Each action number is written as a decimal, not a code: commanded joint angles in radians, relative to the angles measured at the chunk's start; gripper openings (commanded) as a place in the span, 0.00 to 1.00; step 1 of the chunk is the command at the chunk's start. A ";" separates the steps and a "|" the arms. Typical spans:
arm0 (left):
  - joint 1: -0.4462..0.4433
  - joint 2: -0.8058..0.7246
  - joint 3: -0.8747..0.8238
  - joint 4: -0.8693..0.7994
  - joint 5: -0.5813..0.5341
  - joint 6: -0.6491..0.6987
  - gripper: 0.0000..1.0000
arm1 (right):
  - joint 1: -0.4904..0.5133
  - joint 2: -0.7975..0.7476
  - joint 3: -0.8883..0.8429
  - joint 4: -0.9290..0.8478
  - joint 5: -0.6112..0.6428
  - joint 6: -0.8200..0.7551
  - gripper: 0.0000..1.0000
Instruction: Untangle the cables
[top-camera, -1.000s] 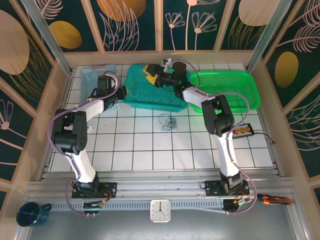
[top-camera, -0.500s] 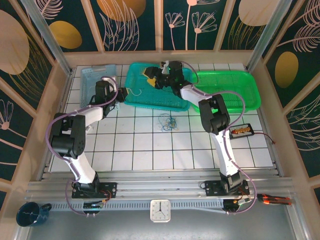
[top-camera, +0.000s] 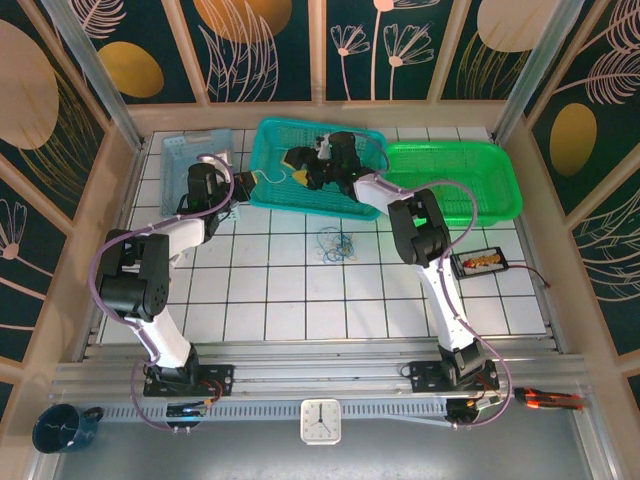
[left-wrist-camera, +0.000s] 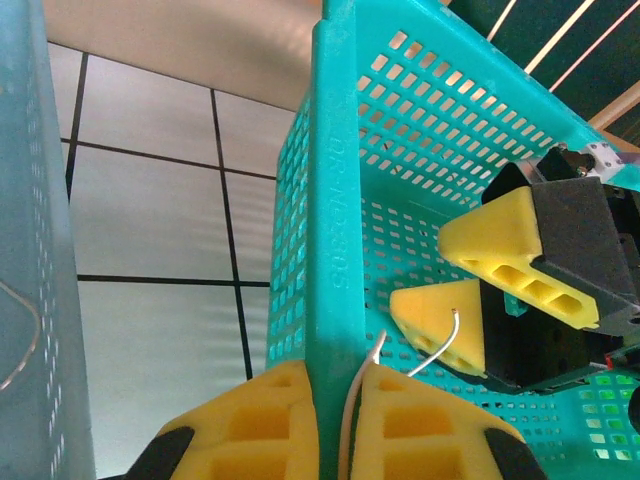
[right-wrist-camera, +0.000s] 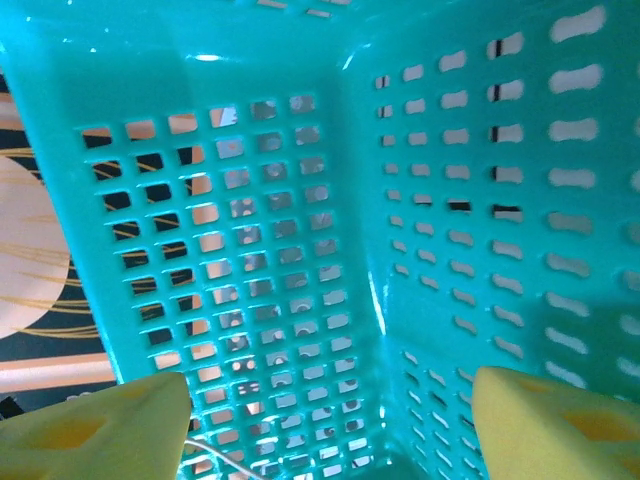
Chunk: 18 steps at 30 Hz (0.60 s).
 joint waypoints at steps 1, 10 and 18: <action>-0.005 -0.029 -0.003 0.075 0.005 0.009 0.00 | 0.017 0.021 0.049 0.008 -0.048 -0.027 0.74; -0.005 -0.024 0.001 0.072 0.003 0.013 0.00 | 0.044 0.006 0.015 0.056 -0.081 -0.011 0.66; -0.006 -0.008 0.012 0.070 0.002 0.018 0.00 | 0.046 0.000 -0.013 0.117 -0.095 0.022 0.23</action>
